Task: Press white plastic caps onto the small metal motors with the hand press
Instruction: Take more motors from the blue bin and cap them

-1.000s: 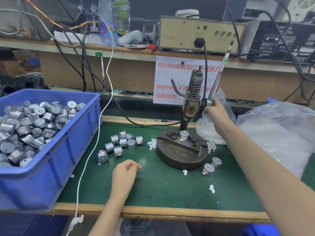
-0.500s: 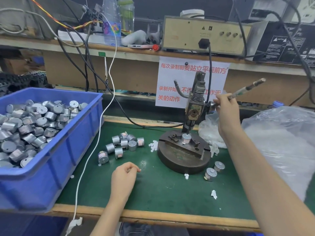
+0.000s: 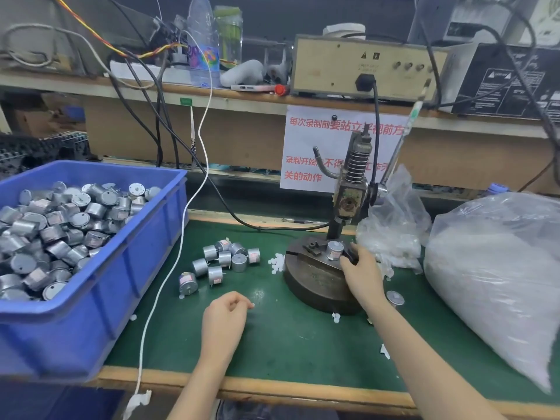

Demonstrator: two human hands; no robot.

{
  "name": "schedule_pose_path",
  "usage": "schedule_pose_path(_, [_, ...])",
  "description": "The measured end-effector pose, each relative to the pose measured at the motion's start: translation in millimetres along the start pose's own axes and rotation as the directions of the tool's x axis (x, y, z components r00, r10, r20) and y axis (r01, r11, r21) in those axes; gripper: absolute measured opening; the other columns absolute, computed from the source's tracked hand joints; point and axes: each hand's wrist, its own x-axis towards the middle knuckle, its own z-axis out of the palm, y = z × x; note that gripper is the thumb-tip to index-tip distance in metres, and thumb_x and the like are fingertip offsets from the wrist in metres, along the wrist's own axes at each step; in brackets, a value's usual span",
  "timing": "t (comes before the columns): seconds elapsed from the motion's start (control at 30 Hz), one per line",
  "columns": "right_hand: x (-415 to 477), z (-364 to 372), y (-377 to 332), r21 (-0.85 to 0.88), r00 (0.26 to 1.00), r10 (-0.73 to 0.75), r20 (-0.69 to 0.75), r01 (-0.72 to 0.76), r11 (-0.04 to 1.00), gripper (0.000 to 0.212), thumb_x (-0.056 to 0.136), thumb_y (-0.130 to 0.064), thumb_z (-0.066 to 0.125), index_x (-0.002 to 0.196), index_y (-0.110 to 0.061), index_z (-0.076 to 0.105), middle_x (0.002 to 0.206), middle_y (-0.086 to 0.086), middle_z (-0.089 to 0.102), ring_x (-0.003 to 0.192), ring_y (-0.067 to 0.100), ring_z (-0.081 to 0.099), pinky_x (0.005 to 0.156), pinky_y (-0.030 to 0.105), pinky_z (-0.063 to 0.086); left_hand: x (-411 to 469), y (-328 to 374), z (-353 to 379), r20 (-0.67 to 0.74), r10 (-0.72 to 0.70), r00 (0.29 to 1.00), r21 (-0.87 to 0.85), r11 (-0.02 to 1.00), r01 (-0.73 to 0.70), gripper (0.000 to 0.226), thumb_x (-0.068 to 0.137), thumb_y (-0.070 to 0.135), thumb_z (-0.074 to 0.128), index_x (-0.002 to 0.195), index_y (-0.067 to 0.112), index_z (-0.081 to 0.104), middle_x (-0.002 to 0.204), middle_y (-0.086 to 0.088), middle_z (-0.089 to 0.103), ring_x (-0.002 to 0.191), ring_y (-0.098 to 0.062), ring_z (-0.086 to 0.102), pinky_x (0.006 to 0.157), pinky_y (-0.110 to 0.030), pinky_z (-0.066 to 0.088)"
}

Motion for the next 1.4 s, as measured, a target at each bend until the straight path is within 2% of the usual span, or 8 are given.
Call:
schedule_pose_path(0.27, [15,16,-11,-0.278,0.998,-0.061,-0.014,0.055,0.959,0.049,0.089,-0.035,0.058,0.133,-0.014,0.048,0.130,0.013,0.053,0.119,0.030,0.048,0.099,0.040,0.040,0,1,0,0.000,-0.016,1.000,-0.015,1.000,0.016,0.030,0.081,0.000,0.047,0.062,0.017,0.063,0.033,0.003,0.040,0.038,-0.014,0.037,0.048,-0.025,0.029])
schedule_pose_path(0.57, [-18,2,0,-0.318,0.982,-0.170,-0.082,0.136,0.938,0.039,0.082,-0.033,0.069,0.115,-0.012,0.063,0.130,0.010,0.046,0.125,0.027,0.034,0.104,0.034,0.024,-1,3,-2,0.023,-0.030,0.999,-0.022,0.999,0.031,0.029,0.083,0.000,0.046,0.066,0.016,0.063,0.032,0.001,0.043,0.033,-0.007,0.039,0.047,-0.024,0.032])
schedule_pose_path(0.7, [-43,-14,21,-0.319,0.969,-0.247,-0.003,0.233,0.919,0.034,0.082,-0.025,0.070,0.111,-0.010,0.063,0.131,0.008,0.045,0.126,0.025,0.032,0.105,0.031,0.021,-1,3,-2,0.029,-0.034,0.999,-0.019,0.999,0.034,0.028,0.082,0.001,0.046,0.066,0.016,0.063,0.033,0.001,0.044,0.034,-0.006,0.040,0.047,-0.024,0.032])
schedule_pose_path(0.83, [-61,-31,43,-0.320,0.959,-0.285,0.005,0.271,0.908,0.031,0.079,-0.023,0.073,0.106,-0.009,0.065,0.118,0.006,0.054,0.117,0.023,0.040,0.097,0.027,0.026,0,2,-1,0.049,-0.029,0.998,-0.001,1.000,0.029,0.029,0.082,0.002,0.046,0.066,0.018,0.063,0.033,0.000,0.045,0.034,-0.007,0.041,0.049,-0.025,0.034])
schedule_pose_path(0.97, [-69,-39,60,-0.433,0.946,-0.323,0.014,0.297,0.851,0.030,0.074,-0.020,0.078,0.098,-0.006,0.068,0.106,0.009,0.062,0.107,0.031,0.052,0.094,0.039,0.036,0,2,-1,0.052,-0.020,0.998,0.009,1.000,0.020,0.030,0.083,0.003,0.046,0.065,0.019,0.063,0.034,0.000,0.046,0.036,-0.008,0.043,0.050,-0.025,0.036])
schedule_pose_path(1.1, [-75,-39,67,-0.566,0.966,-0.258,0.014,0.220,0.794,0.041,0.078,-0.027,0.074,0.114,-0.011,0.066,0.117,0.011,0.058,0.113,0.033,0.050,0.104,0.049,0.031,-1,2,-1,0.056,-0.010,0.998,0.024,1.000,0.009,0.030,0.084,0.003,0.046,0.065,0.020,0.062,0.035,-0.001,0.047,0.038,-0.010,0.043,0.051,-0.025,0.036])
schedule_pose_path(1.27, [-75,-42,61,-0.679,0.979,-0.204,-0.009,0.144,0.720,0.061,0.087,-0.040,0.060,0.140,-0.017,0.040,0.137,0.009,0.043,0.129,0.028,0.036,0.112,0.044,0.019,-1,2,-1,0.071,-0.005,0.997,0.051,0.999,0.001,0.030,0.084,0.005,0.046,0.066,0.022,0.062,0.036,-0.001,0.048,0.040,-0.010,0.045,0.052,-0.024,0.037])
schedule_pose_path(1.4, [-81,-36,50,-0.615,0.928,-0.372,0.033,0.313,0.724,0.050,0.066,-0.017,0.083,0.112,-0.007,0.065,0.108,0.013,0.062,0.103,0.038,0.058,0.091,0.051,0.043,0,2,-1,0.069,-0.004,0.998,0.051,0.999,0.001,0.030,0.085,0.005,0.046,0.066,0.022,0.062,0.036,-0.001,0.048,0.039,-0.010,0.045,0.053,-0.024,0.038])
